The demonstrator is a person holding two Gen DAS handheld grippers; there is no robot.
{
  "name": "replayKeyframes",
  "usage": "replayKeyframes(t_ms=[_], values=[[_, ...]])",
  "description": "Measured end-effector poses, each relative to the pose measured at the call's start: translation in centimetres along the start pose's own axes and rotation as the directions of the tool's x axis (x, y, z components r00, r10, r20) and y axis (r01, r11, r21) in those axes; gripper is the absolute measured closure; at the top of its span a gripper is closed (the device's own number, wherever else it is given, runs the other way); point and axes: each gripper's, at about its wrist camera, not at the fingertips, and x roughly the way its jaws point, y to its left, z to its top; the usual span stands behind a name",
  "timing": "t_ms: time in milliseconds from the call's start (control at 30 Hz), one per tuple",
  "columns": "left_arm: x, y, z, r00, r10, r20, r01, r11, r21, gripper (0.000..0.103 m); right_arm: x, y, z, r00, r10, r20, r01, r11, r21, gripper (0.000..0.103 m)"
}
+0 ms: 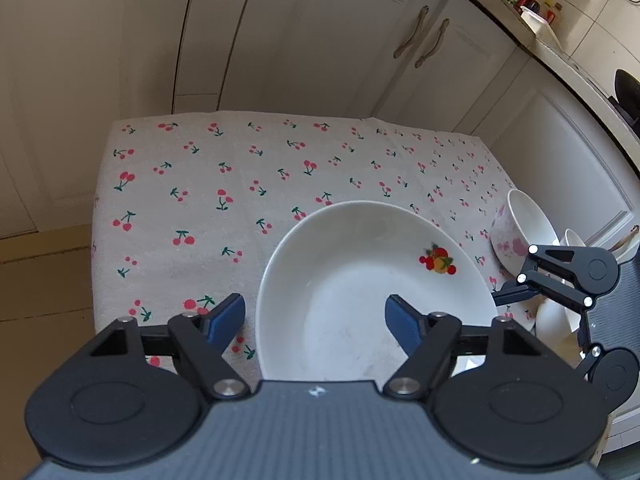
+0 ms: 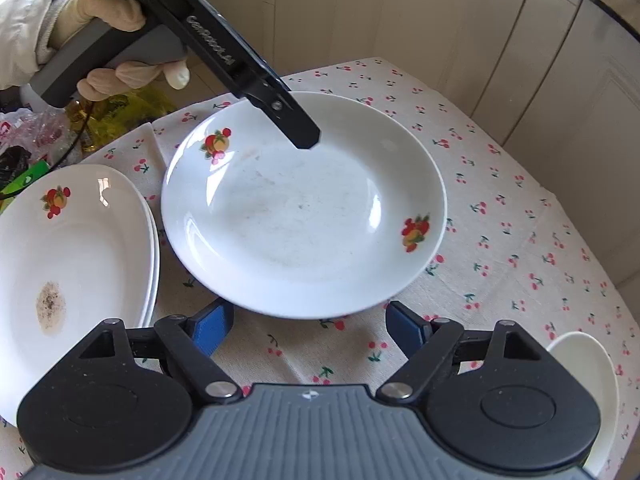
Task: Organize plates and bowls
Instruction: 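Lift the deep fruit-decal plate with the left tool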
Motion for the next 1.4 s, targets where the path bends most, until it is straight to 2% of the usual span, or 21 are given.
replayKeyframes(t_ms=[367,567,967,1400], values=[[1.4,-0.2,1.5,0.995,-0.048,-0.083,0.048,0.999,0.005,0.029,0.6,-0.4,0.1,0.999,0.037,0.01,-0.037,0.999,-0.011,0.015],[1.8,-0.6,1.8,0.993,-0.025,-0.114,0.028,0.999,0.028,0.029,0.5,-0.3,0.2,1.0,0.02,0.012,-0.02,0.999,-0.029,0.015],[2.4,-1.7,2.0,0.992,0.04,-0.121,-0.029,0.996,0.088,0.026,0.6,-0.4,0.3,0.999,0.039,0.012,-0.038,0.999,-0.015,0.012],[2.2,-1.7,1.8,0.993,0.036,-0.111,-0.026,0.995,0.096,0.026,-0.3,-0.3,0.2,0.997,0.04,0.068,-0.041,0.999,0.005,0.011]])
